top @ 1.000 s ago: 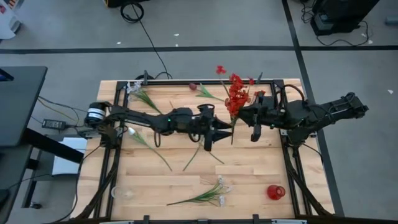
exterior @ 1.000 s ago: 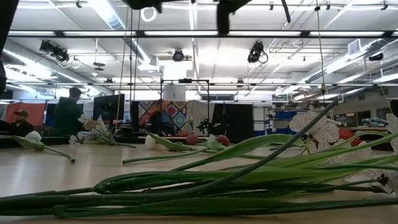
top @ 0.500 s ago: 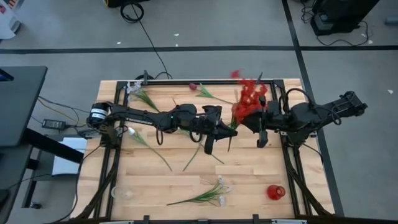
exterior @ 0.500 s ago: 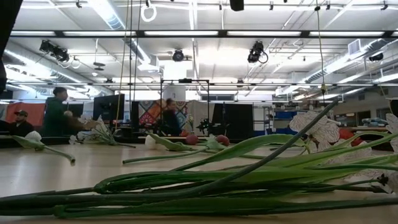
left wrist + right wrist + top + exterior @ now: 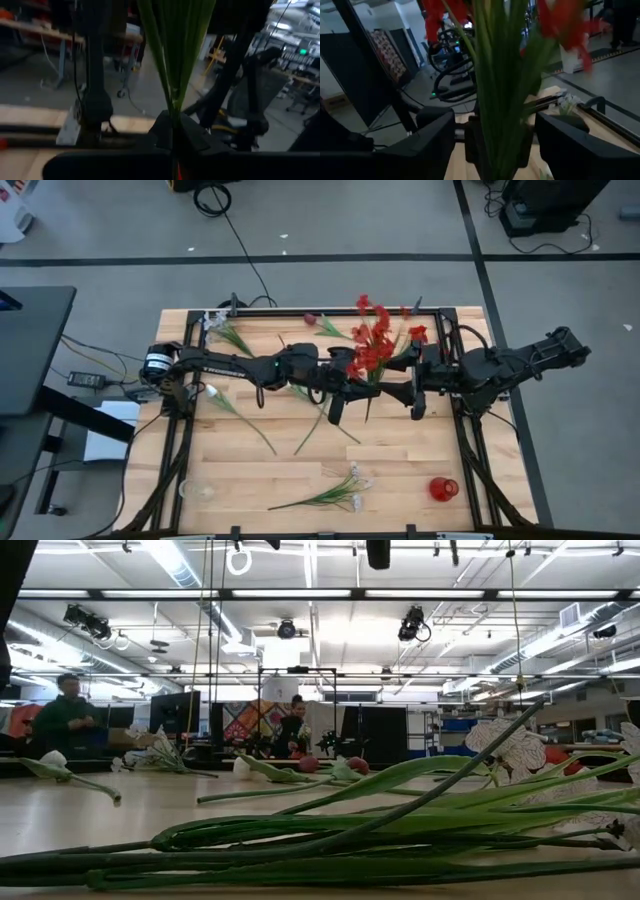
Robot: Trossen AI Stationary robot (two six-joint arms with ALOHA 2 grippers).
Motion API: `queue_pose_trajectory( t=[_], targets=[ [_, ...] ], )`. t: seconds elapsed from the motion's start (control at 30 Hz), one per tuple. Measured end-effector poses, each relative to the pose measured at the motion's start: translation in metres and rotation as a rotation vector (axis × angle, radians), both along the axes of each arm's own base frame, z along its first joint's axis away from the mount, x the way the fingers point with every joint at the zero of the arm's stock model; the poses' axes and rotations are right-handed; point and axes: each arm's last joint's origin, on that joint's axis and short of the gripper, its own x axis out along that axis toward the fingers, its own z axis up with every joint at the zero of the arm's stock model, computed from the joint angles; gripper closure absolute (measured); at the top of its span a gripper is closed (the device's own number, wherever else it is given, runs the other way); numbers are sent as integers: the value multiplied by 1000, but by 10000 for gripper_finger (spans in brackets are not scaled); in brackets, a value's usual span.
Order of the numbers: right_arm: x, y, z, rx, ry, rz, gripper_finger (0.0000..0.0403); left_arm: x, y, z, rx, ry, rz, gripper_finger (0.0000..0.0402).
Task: Sort flowers into vase by color
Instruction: Put the bottom orange flowers into the red vase
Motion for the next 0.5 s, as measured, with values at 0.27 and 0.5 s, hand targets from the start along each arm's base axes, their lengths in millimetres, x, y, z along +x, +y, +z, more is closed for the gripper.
queue_pose_trajectory(
  t=[0.27, 0.5],
  targets=[
    [14, -6, -8, 49, 31, -1, 238, 0, 0, -9, 28, 80, -40, 397],
    [11, -5, -11, 67, 82, 96, 380, -1, 2, -15, 27, 146, -21, 352]
  ],
)
